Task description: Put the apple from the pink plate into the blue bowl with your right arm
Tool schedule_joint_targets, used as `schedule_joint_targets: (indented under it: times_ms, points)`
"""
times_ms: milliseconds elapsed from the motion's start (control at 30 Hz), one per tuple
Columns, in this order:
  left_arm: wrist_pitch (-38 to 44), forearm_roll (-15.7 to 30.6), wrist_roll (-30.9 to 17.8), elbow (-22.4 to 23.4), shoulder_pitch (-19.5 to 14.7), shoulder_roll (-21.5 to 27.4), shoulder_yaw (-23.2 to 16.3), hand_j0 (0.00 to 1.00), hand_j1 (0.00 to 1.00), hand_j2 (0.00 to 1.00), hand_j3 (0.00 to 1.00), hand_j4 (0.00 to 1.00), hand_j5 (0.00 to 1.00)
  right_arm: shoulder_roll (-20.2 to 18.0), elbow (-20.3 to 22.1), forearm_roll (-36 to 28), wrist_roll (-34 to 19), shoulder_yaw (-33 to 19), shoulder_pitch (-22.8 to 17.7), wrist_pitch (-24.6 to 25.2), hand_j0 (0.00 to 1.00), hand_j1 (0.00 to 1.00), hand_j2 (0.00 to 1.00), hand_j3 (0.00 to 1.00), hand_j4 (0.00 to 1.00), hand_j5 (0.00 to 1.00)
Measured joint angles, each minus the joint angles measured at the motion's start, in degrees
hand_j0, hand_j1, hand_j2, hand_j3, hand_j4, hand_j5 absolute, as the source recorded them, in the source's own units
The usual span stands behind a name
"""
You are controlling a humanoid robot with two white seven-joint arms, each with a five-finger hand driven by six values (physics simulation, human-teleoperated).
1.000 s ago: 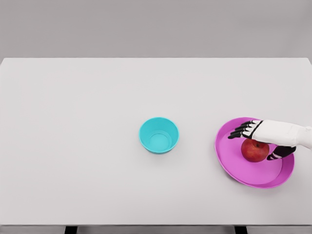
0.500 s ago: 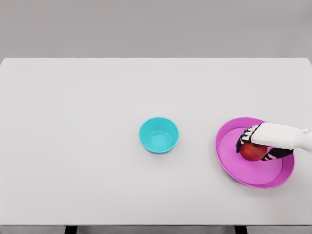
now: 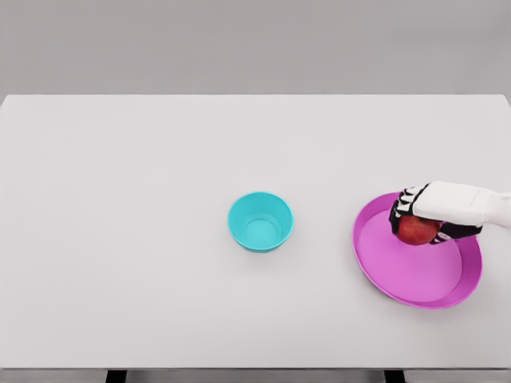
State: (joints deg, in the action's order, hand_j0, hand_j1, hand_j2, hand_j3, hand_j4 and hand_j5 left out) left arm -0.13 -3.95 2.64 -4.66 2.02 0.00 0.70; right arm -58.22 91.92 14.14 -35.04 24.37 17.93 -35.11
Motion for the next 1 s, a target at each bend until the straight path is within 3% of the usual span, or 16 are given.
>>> schedule_joint_targets:
  times_ms: [200,533,1000]
  points:
    - [0.0,0.0,0.0,0.0,-0.1,0.0,0.0,1.0,1.0,1.0,1.0,1.0,1.0,2.4,-0.1,0.0,0.0,0.0,3.5,0.0,0.43,0.43,0.43,0.43,0.43,0.43]
    - [0.0,0.0,0.0,0.0,0.0,0.0,0.0,1.0,1.0,1.0,1.0,1.0,1.0,5.7,2.0,0.1,0.0,0.2,4.1,0.0,0.43,0.43,0.43,0.43,0.43,0.43]
    - [0.0,0.0,0.0,0.0,0.0,0.0,0.0,1.0,1.0,1.0,1.0,1.0,1.0,14.4,3.3,0.2,0.0,0.4,6.1,0.0,0.43,0.43,0.43,0.43,0.43,0.43]
